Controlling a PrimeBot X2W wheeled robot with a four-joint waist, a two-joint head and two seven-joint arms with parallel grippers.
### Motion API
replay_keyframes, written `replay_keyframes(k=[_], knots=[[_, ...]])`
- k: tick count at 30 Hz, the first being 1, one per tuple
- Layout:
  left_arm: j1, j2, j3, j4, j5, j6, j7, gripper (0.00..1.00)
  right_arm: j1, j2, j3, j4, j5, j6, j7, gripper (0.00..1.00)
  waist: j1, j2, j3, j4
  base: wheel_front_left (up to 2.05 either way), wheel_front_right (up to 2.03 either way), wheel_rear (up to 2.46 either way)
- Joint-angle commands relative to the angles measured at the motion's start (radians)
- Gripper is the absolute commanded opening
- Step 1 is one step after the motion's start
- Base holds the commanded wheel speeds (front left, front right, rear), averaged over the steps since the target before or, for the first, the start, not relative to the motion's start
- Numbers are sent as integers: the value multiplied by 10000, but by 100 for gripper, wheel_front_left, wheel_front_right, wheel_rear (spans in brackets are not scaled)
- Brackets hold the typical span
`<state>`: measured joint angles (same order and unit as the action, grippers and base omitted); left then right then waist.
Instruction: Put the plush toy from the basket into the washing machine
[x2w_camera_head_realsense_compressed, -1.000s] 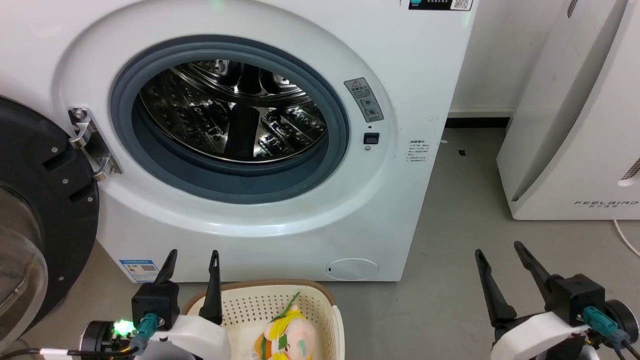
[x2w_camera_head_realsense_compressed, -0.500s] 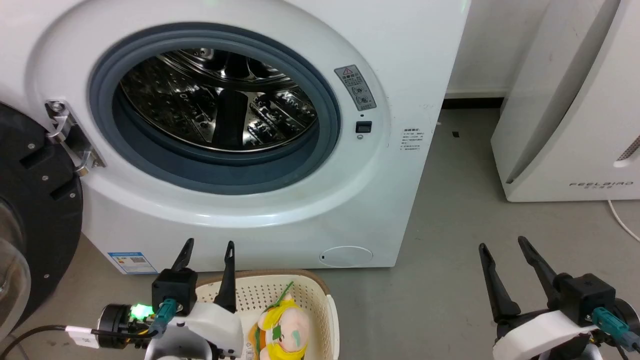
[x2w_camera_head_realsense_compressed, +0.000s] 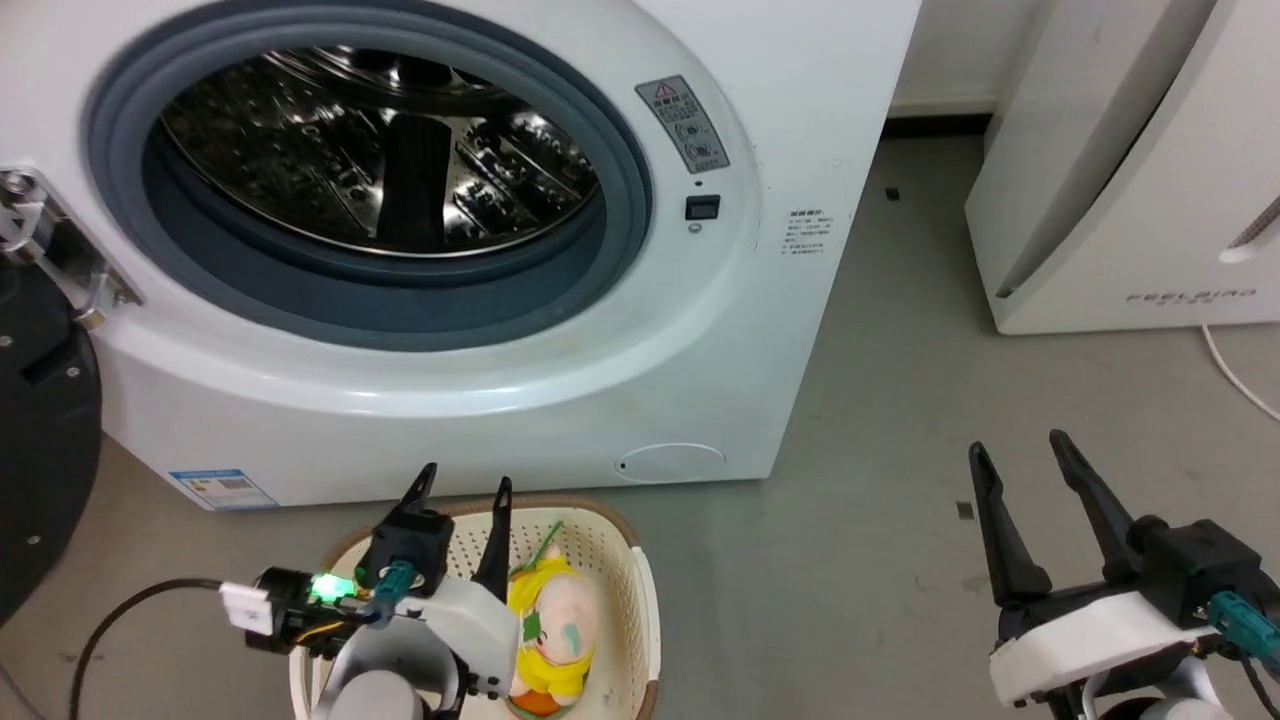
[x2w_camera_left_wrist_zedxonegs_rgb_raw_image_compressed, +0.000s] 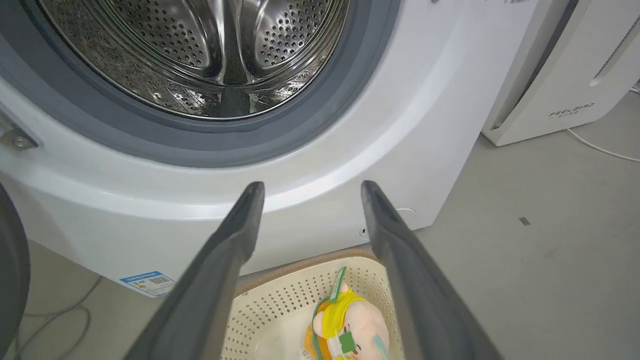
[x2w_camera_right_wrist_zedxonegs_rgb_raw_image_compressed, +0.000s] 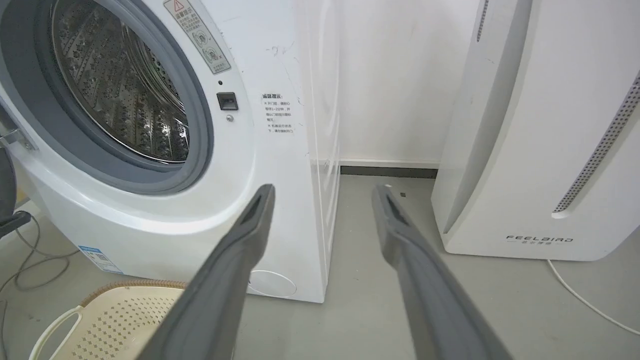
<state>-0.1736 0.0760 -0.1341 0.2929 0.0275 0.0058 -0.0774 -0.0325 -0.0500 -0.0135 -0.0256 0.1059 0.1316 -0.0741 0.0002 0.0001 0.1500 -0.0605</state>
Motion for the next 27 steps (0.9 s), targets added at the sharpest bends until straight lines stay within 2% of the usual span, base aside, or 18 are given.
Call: replay_keyframes(k=[1,11,27], knots=[[-338,50,-138,393,122,-41,-112,100,-229,-1,-4,-87,153,-3,-144,100,-1,-1,248,-111,0,0,0],[-1423,211,-661,2242,311,-179,-118,100,-610,-1,27,-253,428,-4,-353,100,-1,-1,1263,-462,0,0,0],[-2808,755,-1570,3984,619,-507,703,100,-1128,-1,96,-553,831,-5,-666,100,-1,-1,3028,-933,0,0,0]])
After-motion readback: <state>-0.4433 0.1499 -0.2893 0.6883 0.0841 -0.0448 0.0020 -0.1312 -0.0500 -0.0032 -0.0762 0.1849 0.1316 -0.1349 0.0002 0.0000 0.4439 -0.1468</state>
